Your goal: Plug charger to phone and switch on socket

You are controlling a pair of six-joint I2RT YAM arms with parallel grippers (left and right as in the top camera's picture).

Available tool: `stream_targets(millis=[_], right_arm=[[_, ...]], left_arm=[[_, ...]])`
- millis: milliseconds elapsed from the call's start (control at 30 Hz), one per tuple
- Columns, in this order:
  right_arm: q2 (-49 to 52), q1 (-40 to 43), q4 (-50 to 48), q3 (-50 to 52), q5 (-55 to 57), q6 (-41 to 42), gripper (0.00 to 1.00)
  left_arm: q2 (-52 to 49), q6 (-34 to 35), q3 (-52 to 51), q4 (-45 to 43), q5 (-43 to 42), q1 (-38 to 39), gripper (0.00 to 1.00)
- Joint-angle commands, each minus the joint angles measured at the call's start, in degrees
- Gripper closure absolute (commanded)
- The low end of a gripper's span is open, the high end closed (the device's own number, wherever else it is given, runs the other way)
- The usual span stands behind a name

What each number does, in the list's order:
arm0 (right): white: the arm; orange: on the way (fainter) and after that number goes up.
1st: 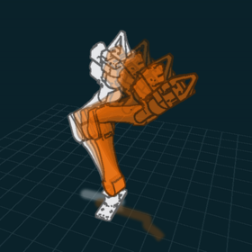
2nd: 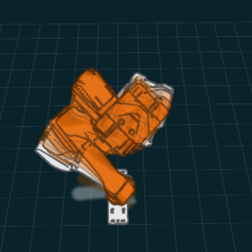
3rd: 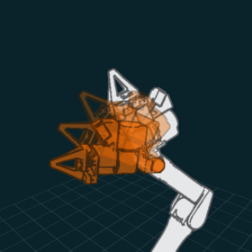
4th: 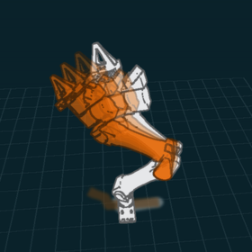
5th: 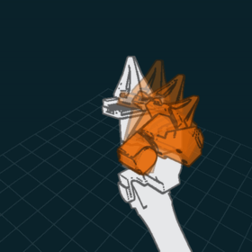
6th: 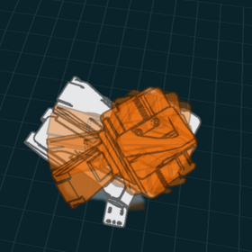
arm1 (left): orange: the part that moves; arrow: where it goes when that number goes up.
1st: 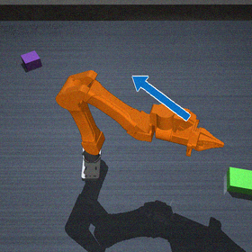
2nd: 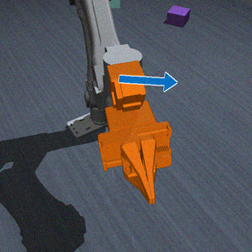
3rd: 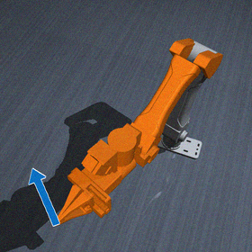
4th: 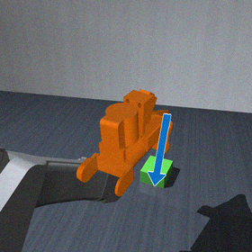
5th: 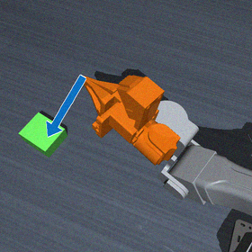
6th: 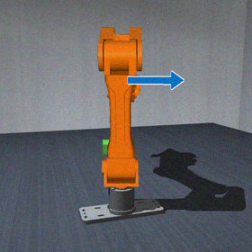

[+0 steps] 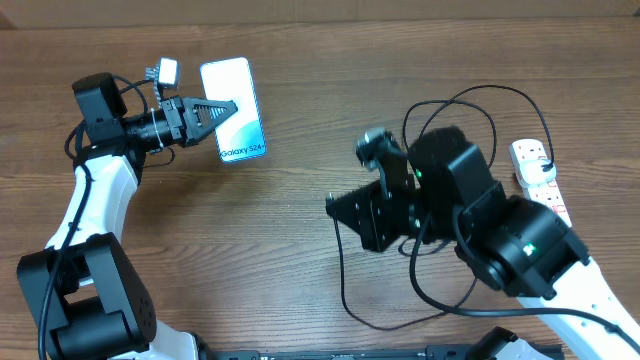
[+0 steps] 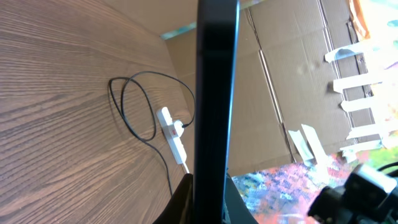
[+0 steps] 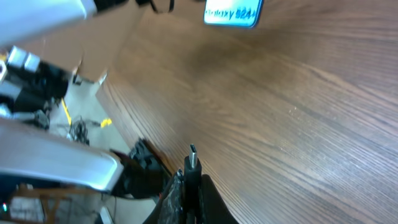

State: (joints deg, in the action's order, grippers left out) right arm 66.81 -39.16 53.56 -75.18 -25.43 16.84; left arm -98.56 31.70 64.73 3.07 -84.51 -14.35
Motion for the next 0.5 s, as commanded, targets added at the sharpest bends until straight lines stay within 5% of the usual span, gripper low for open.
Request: stream_targets(millis=[0, 167, 467], right_arm=[[0.94, -0.20, -1.53, 7.41, 0.68, -6.23, 0.96], [6.45, -0.20, -5.66, 19.56, 21.81, 5.09, 0.96], [30.58, 2.62, -15.41, 18.53, 27.45, 10.32, 0.96]], left_arm=[[0.44, -1.55, 0.28, -0.37, -3.30, 0.13, 0.96], [0.44, -1.57, 0.28, -0.35, -3.85, 0.13, 0.96], [0.44, -1.75, 0.28, -0.33, -3.85, 0.13, 0.96]])
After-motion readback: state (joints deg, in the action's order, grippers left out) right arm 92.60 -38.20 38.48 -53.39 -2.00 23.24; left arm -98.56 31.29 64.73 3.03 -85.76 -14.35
